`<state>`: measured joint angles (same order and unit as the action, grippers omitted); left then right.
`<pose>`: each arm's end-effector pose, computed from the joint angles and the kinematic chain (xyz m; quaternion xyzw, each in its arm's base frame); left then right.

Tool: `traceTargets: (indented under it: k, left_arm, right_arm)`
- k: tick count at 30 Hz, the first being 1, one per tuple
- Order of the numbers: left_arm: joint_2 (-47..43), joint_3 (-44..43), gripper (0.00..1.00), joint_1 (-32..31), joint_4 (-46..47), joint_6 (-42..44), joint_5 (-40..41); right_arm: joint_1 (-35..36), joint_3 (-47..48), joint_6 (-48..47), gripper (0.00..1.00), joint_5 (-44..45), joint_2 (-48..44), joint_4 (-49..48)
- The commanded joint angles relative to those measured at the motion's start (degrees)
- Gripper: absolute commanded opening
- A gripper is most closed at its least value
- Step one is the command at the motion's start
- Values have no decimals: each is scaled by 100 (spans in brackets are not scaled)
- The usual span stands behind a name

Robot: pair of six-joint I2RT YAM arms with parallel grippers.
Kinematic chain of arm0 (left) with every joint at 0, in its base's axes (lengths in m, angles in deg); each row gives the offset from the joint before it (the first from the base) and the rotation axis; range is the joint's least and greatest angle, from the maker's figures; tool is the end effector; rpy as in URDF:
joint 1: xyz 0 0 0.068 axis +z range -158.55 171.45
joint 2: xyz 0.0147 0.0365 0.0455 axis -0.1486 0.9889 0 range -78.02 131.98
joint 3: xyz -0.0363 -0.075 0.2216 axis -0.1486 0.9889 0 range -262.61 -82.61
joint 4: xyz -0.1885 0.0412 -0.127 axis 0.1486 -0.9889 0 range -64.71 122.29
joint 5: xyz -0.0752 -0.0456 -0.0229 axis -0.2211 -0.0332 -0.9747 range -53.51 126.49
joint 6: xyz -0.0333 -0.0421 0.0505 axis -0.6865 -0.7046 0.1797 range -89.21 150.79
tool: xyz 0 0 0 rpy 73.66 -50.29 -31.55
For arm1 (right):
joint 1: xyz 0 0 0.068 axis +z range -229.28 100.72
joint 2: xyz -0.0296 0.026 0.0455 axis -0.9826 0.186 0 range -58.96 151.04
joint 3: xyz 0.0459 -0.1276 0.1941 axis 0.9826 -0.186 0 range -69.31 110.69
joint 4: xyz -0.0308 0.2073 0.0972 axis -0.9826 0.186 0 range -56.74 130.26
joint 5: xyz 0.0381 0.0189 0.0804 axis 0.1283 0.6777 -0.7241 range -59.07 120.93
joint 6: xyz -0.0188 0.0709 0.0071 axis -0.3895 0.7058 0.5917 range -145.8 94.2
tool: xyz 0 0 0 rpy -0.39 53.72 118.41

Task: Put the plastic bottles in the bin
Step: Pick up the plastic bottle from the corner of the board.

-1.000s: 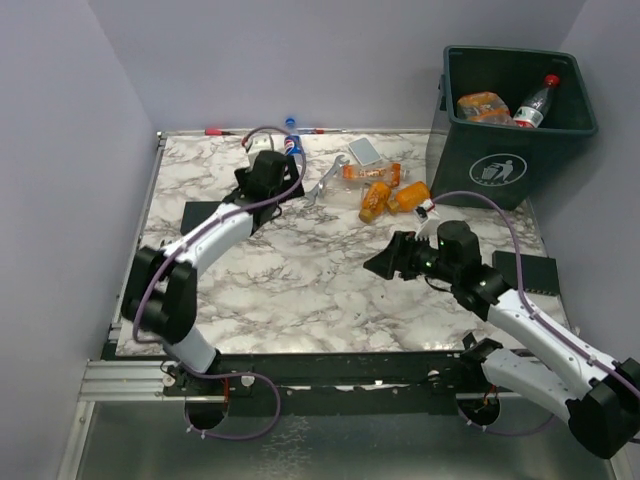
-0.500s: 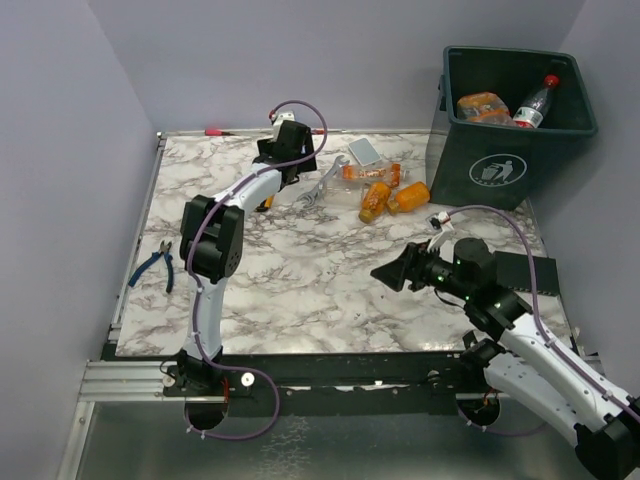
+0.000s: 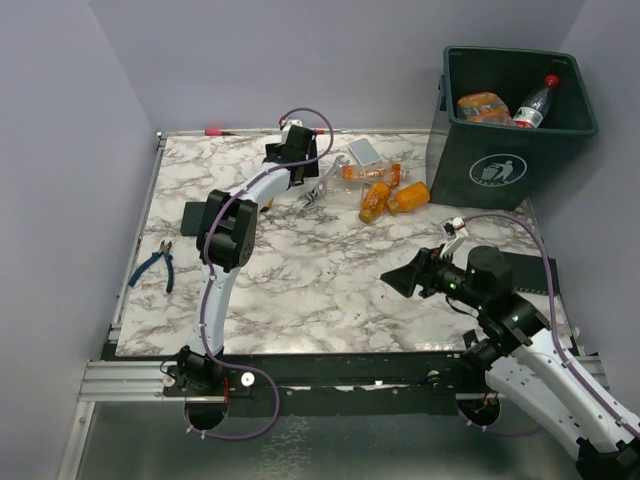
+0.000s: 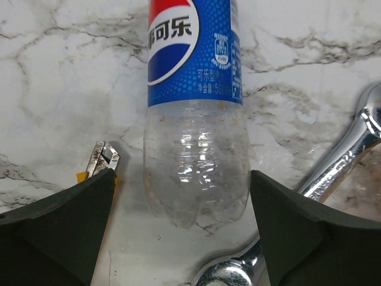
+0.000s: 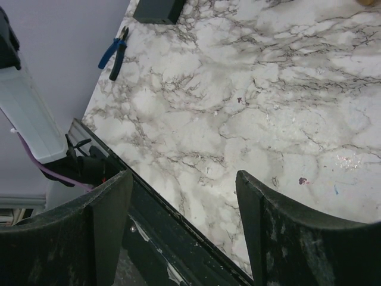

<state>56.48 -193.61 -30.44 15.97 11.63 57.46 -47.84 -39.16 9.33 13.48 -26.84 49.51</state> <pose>0.4705 -0.1654 0.1613 -0.0559 0.8921 0.0082 0.4483 0.1340 0.1036 0.2452 -0.0631 0.8032 0.4208 0.4170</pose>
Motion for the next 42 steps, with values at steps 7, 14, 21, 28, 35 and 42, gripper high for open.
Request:
traceTargets:
  k: [7,14,21,28,35,42]
  left_arm:
    - [621,-417,76,-30,-176,173,-185]
    - [586,-351,59,-26,-5,118,-270]
    - [-490,251,51,-26,456,-60,-316]
    - [-3009,1895,43,-35,1178,-206,-660]
    - [-5803,5350,37,-208,3641,-970,-3099]
    - [-7845,8121,37,-1244,5118,-1262,-4361]
  right_arm:
    - [29,268,55,74,190,-10,178]
    - [23,310,24,74,259,68,249]
    - [28,579,-51,74,201,180,194]
    - [25,1286,-409,74,11,457,168]
    - [34,1619,-284,76,-543,896,-644]
    - [219,1524,411,80,-947,1580,-2178]
